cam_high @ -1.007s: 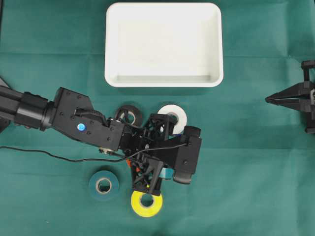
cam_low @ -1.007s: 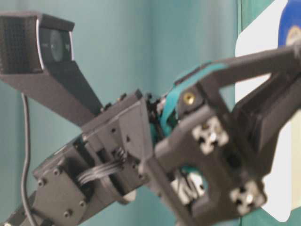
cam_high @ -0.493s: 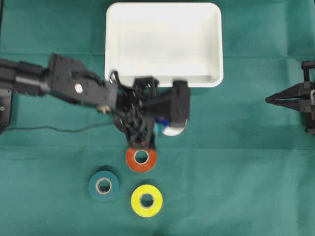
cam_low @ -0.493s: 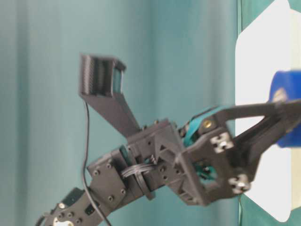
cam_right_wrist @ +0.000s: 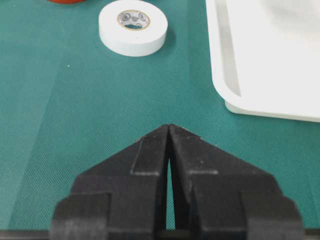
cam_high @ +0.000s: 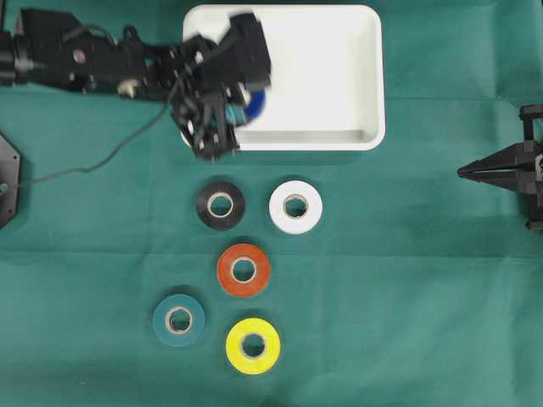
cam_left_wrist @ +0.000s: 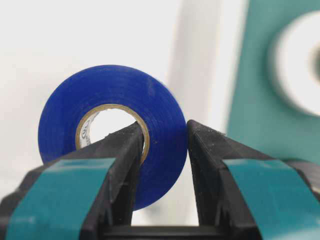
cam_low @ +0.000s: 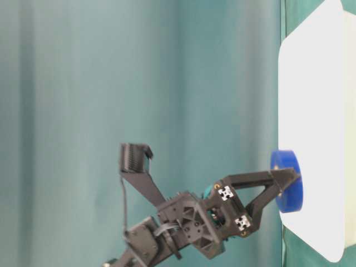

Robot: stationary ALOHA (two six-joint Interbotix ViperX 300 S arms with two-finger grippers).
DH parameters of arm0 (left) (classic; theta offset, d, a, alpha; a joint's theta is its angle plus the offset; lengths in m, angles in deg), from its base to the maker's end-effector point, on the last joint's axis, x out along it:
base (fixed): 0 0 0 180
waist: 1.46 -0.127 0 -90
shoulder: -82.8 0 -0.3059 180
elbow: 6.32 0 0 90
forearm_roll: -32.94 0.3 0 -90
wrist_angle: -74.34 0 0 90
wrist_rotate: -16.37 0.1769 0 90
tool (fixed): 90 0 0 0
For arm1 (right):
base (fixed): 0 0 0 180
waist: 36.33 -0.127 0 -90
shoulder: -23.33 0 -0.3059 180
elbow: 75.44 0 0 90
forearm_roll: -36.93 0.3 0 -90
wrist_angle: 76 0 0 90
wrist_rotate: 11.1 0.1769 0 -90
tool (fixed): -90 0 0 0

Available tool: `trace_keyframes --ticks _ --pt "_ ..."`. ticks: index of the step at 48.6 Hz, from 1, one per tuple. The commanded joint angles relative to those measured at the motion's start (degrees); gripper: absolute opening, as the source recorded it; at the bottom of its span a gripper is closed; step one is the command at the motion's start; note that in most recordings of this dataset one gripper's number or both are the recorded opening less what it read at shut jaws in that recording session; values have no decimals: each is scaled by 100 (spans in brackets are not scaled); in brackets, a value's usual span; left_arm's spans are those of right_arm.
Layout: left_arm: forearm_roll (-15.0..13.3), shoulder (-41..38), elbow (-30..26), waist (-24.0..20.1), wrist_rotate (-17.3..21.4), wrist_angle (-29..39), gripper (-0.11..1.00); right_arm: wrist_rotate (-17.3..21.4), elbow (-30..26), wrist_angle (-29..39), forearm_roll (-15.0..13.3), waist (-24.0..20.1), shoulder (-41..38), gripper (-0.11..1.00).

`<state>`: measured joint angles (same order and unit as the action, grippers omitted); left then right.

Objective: Put the tape into the white case with the left arm.
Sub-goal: 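Carry the blue tape roll with the left gripper into the tray, then open the left gripper and withdraw it to the left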

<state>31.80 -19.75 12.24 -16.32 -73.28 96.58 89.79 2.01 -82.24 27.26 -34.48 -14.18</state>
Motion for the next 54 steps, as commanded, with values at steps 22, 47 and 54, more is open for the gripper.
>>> trace_keyframes --ticks 22,47,54 --pt "0 -123 9 -589 536 -483 27 0 -62 -53 -9 9 -26 -9" --pt "-9 -220 35 -554 563 -475 83 0 -70 -53 -9 9 -35 -9" --pt "-9 -167 44 -545 545 -457 92 0 -62 -62 -9 9 -26 -9"
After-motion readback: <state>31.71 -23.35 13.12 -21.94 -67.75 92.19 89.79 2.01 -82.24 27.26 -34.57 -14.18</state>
